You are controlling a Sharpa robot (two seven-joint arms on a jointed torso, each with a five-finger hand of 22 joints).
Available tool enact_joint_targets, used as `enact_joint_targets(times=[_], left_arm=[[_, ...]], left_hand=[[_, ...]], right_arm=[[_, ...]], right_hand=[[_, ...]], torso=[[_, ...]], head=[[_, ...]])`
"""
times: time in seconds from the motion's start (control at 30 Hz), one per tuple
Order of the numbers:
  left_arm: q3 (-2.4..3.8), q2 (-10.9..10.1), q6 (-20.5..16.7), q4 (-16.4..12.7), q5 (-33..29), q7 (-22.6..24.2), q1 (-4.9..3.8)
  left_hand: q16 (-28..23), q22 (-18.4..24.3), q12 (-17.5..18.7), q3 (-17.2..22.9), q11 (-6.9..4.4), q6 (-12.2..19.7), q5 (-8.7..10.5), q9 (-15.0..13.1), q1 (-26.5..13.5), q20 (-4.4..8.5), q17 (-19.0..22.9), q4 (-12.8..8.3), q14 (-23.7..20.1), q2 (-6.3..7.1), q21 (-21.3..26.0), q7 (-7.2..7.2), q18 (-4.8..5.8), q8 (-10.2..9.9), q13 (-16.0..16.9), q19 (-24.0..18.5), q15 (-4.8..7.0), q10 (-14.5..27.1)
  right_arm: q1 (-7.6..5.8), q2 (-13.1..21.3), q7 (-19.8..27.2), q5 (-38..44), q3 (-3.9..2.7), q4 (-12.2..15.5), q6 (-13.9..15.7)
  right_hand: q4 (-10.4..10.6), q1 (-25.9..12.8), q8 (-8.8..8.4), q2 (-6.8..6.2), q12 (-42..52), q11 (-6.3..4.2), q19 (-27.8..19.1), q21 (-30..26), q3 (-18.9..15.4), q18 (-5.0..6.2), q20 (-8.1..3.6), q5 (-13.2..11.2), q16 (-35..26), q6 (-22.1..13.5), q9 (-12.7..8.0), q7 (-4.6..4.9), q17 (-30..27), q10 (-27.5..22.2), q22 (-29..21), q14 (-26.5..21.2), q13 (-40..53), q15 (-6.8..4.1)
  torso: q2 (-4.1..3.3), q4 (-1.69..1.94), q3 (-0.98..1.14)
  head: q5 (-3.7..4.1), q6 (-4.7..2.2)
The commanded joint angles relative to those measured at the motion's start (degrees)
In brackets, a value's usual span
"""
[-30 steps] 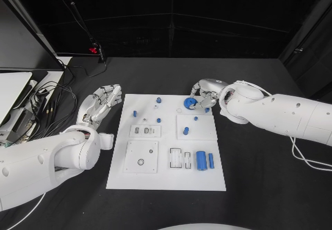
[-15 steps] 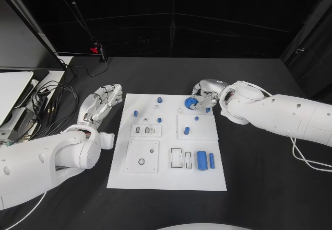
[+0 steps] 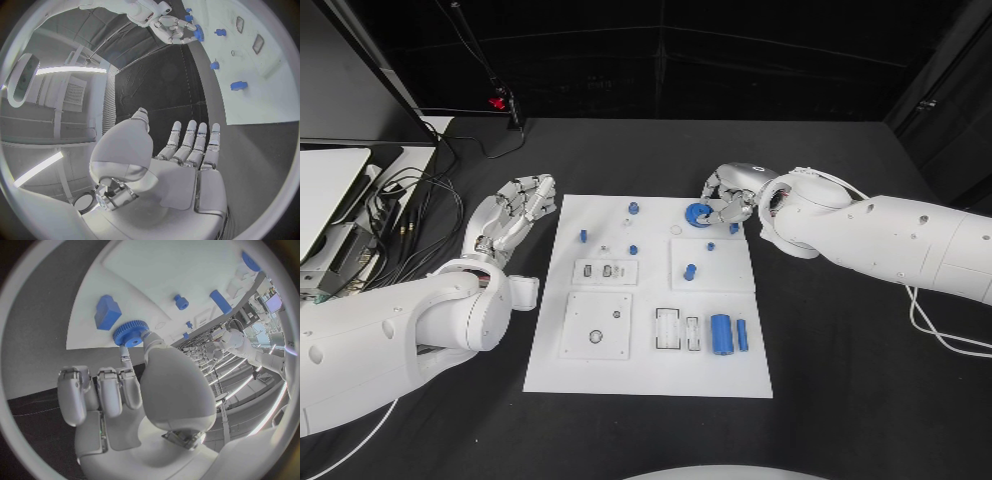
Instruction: Assemble the parts on the task board
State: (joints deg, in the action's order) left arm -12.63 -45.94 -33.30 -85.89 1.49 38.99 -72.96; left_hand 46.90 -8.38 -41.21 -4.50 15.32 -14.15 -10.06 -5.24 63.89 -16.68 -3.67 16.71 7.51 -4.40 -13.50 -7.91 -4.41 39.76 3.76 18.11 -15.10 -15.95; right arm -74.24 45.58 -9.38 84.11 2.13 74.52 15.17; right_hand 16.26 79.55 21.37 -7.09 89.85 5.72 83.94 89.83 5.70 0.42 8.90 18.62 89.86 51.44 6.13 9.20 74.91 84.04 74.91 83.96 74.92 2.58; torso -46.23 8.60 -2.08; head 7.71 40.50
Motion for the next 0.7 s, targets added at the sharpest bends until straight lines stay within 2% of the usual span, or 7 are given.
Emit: enact_joint_targets(times=[0.03, 0.13, 0.23, 0.4, 0.5, 0.57, 0.7], left_arm=[[0.05, 0.0, 0.2, -0.1, 0.4, 14.7, -0.07], [0.05, 0.0, 0.2, -0.1, 0.4, 14.7, -0.07], [0.05, 0.0, 0.2, -0.1, 0.4, 14.7, -0.07], [0.05, -0.1, 0.2, -0.1, 0.4, 14.6, -0.08], [0.05, -0.2, 0.1, -0.2, 0.4, 14.6, -0.08], [0.05, -0.3, 0.1, -0.2, 0.4, 14.6, -0.08], [0.05, -0.3, 0.0, -0.2, 0.4, 14.6, -0.08]], left_hand=[[0.2, -0.1, -0.2, -0.3, 0.01, -0.3, -0.28, 0.1, 0.5, 0.0, -0.1, 0.0, -0.1, -0.11, -0.3, -9.18, -0.28, 0.3, 0.0, -0.2, -0.25, -0.3], [0.2, -0.1, -0.2, -0.3, 0.01, -0.3, -0.28, 0.1, 0.5, 0.0, -0.1, 0.0, -0.1, -0.11, -0.3, -9.18, -0.28, 0.3, 0.0, -0.2, -0.25, -0.3], [0.2, -0.1, -0.2, -0.3, 0.01, -0.3, -0.28, 0.1, 0.5, 0.0, -0.1, 0.0, -0.1, -0.11, -0.3, -9.18, -0.28, 0.3, 0.0, -0.2, -0.25, -0.3], [0.2, -0.1, -0.2, -0.3, 0.01, -0.3, -0.28, 0.1, 0.5, 0.0, -0.1, 0.0, -0.1, -0.11, -0.3, -9.18, -0.28, 0.3, 0.0, -0.2, -0.25, -0.3], [0.2, -0.1, -0.2, -0.3, 0.01, -0.3, -0.28, 0.1, 0.5, 0.0, -0.1, 0.0, -0.1, -0.11, -0.3, -9.18, -0.28, 0.3, 0.0, -0.2, -0.25, -0.3], [0.2, -0.1, -0.2, -0.3, 0.01, -0.3, -0.28, 0.1, 0.5, 0.0, -0.1, 0.0, -0.1, -0.11, -0.3, -9.18, -0.28, 0.3, 0.0, -0.2, -0.25, -0.3], [0.2, -0.1, -0.2, -0.4, 0.0, -0.3, -0.32, 0.1, 0.6, 0.0, -0.1, 0.0, -0.1, -0.16, -0.3, -9.18, -0.28, 0.3, 0.0, -0.2, -0.25, -0.3]], right_arm=[[0.16, 0.0, -0.6, 0.2, 0.14, 0.1, -0.3], [0.19, 0.0, -0.5, 0.2, 0.14, 0.2, 0.3], [0.27, 0.1, 0.4, 0.2, 0.14, 0.5, 2.2], [0.37, 0.2, 3.4, -0.9, 0.13, 1.0, 7.2], [0.37, 0.4, 5.6, -3.1, 0.11, 1.6, 10.7], [0.36, 0.7, 6.9, -4.6, 0.09, 2.3, 12.8], [0.2, 0.6, 8.9, -6.7, 0.02, 3.7, 15.5]], right_hand=[[-0.1, 0.6, -1.15, 0.76, 0.1, -0.58, 6.1, 0.2, 0.6, -0.42, -0.49, -0.3, 0.1, 2.0, -0.4, -0.49, 15.1, 6.0, 15.1, 6.0, 15.1, -0.53], [-0.3, 1.5, -2.25, 0.94, 0.1, -0.97, 6.1, 0.2, 1.0, -0.42, -0.76, -0.4, 0.1, 3.7, -0.8, -0.88, 15.1, 6.0, 15.1, 6.0, 15.1, -0.81], [-0.8, 2.6, -3.36, 1.16, 0.1, -1.54, 6.1, 0.2, 1.6, -0.42, -1.12, -0.4, 0.1, 5.9, -1.2, -1.48, 15.1, 6.0, 15.1, 6.0, 15.1, -1.18], [-1.5, 3.9, -4.66, 1.31, 0.1, -2.03, 6.1, 0.2, 2.6, -0.42, -1.56, -0.3, 0.1, 7.9, -1.5, -2.02, 15.1, 6.0, 15.1, 6.0, 15.1, -1.63], [-1.7, 4.2, -5.07, 1.22, 0.1, -2.12, 6.1, 0.2, 2.8, -0.42, -1.63, -0.2, 0.1, 8.3, -1.6, -2.09, 15.1, 6.0, 15.1, 6.0, 15.1, -1.73], [-1.7, 4.3, -5.13, 1.2, 0.1, -2.13, 6.1, 0.2, 2.8, -0.42, -1.65, -0.2, 0.1, 8.3, -1.7, -2.08, 15.1, 6.0, 15.1, 6.0, 15.1, -1.74], [-1.8, 4.3, -5.38, 1.07, 0.1, -2.12, 6.1, 0.2, 2.9, -0.42, -1.69, -0.1, 0.1, 8.3, -1.7, -2.04, 15.1, 6.0, 15.1, 6.0, 15.1, -1.78]], torso=[[-0.01, 0.03, 0.01], [0.0, 0.02, -0.01], [0.0, 0.02, -0.01], [0.02, -0.02, 0.0], [0.14, -0.12, -0.08], [0.09, -0.02, -0.1], [0.07, -0.04, -0.09]], head=[[-0.02, -0.03], [-0.02, -0.07], [-0.02, -0.07], [-0.16, -0.24], [-0.41, -0.35], [-0.45, -0.45], [-0.89, -0.39]])
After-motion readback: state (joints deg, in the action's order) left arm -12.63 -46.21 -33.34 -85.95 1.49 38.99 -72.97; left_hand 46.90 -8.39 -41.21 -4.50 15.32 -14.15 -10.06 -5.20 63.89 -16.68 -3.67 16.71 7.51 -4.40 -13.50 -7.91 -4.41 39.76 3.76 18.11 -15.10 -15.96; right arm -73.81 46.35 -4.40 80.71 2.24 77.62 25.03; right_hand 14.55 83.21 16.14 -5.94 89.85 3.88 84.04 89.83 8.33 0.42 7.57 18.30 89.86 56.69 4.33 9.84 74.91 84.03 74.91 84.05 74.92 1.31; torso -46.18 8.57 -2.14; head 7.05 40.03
